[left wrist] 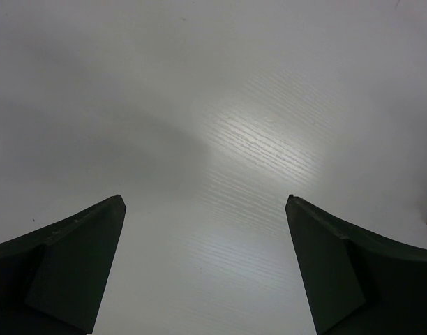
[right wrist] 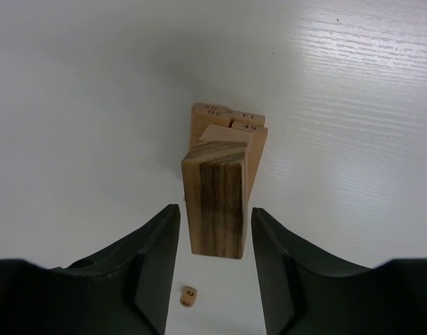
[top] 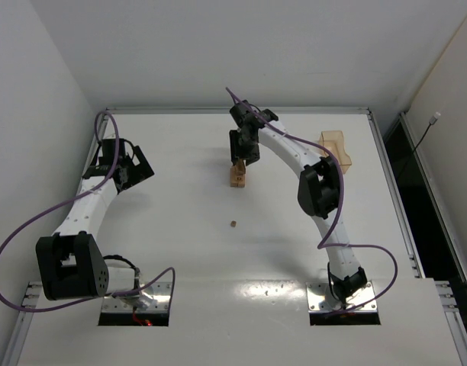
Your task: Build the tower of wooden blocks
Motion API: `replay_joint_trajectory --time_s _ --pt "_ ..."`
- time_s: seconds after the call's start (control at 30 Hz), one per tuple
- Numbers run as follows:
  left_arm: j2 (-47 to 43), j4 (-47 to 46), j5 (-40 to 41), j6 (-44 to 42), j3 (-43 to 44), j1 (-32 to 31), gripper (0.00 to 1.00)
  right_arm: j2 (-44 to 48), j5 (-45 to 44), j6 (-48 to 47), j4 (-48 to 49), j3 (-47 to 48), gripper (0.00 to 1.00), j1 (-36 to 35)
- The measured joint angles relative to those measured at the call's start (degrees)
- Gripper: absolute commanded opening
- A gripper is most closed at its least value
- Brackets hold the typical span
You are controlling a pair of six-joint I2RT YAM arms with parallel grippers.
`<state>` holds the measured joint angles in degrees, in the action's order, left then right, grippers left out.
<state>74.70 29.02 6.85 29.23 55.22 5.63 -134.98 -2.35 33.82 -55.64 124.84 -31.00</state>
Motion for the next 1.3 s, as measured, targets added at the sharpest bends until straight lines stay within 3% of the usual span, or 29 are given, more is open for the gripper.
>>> replay_joint_trajectory --time_s 0.27,0.5,0.9,1.1,1.3 --pt "0.00 0.00 0.00 0.00 0.00 0.00 1.00 0.00 0.72 -0.17 0.07 -0.44 0.44 -0.02" --pt "0.00 -0.02 0.00 0.00 -0.24 0.00 1.00 -0.02 2.34 -1.14 0.48 -0.44 0.56 -0.02" --pt "0.00 -0.04 -0.42 0.00 -0.50 0.00 1.00 -0.02 2.54 -2.38 0.79 -0.44 0.56 -0.02" --pt "-0.26 -0.44 -0.42 0.00 -0.94 0.00 1.00 0.20 1.27 -4.22 1.18 -0.44 0.61 -0.02" --pt "-2.47 -0.87 -0.70 -0.13 -3.50 0.00 1.00 8.96 0.37 -9.77 5.14 -6.62 0.62 -0.35"
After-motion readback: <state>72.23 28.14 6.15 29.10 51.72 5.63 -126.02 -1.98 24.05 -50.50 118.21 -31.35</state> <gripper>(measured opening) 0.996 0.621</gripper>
